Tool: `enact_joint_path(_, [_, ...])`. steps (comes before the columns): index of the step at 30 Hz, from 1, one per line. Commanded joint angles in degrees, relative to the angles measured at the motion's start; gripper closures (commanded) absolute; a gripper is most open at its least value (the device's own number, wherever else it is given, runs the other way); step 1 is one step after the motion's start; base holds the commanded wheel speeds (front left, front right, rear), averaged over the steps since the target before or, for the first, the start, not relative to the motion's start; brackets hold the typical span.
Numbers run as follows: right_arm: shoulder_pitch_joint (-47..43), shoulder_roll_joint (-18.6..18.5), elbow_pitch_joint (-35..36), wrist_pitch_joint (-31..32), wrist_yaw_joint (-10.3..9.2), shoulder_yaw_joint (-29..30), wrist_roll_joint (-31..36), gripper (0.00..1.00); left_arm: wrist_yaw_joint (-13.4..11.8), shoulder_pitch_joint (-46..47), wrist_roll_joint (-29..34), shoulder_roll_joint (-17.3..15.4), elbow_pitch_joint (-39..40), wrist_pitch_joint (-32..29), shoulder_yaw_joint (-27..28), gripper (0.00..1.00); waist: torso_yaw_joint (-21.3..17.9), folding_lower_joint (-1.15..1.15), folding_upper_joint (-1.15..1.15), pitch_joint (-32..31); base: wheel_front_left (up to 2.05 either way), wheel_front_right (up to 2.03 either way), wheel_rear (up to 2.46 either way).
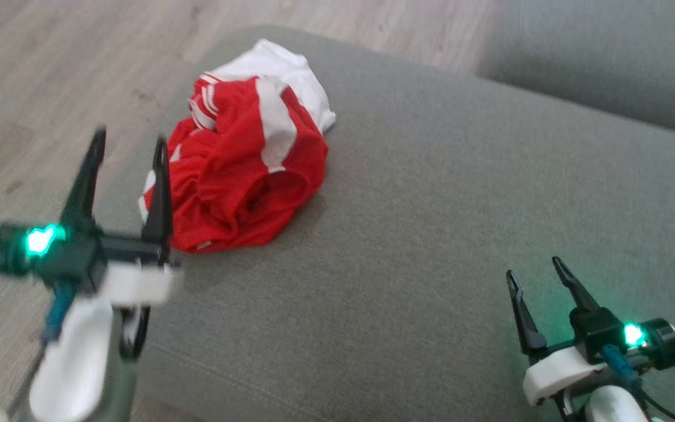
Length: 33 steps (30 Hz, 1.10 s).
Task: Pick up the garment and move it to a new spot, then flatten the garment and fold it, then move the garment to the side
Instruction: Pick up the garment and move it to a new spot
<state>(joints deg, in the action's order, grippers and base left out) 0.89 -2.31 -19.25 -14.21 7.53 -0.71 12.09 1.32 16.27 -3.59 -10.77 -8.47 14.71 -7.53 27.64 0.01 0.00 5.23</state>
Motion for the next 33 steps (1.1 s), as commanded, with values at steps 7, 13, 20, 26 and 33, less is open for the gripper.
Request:
enact_joint_path(7, [3.43, -2.88, 3.31, -0.79, -0.04, 1.1, 4.07, 0.0, 4.71, 18.85, -4.8, -2.36, -12.4, -9.05, -0.03, 0.0, -3.47, -0.01, 0.0, 8.83, 0.0, 0.0, 0.0])
enact_joint_path(13, [4.2, -4.24, 3.87, -0.79, -0.04, 1.14, 4.84, 0.0, 5.85, 26.73, -9.0, -2.59, -24.39, -15.62, -1.98, 0.0, -5.09, -0.01, 0.0, 11.72, 0.0, 0.0, 0.0])
enact_joint_path(20, [5.49, -5.62, 5.46, -0.79, -0.04, 2.23, 5.55, 0.0, 6.14, 32.45, -15.0, -3.44, -36.61, -19.44, -8.5, 0.0, -6.93, -0.01, 0.0, 15.57, 0.0, 0.0, 0.0])
enact_joint_path(26, [6.34, -5.2, 5.73, -0.79, -0.04, 2.83, 6.02, 0.0, 6.15, 35.0, -20.6, -5.36, -41.0, -15.7, -13.58, 1.0, -8.0, -0.01, 0.0, 17.64, 0.0, 0.0, 0.0])
enact_joint_path(33, [7.85, -3.51, 5.13, -0.79, -0.04, 2.3, 5.45, 0.0, 6.16, 38.16, -27.1, -8.64, -40.2, -10.09, -18.4, 1.0, -10.23, -0.01, 0.0, 15.22, 0.0, 0.0, 0.0])
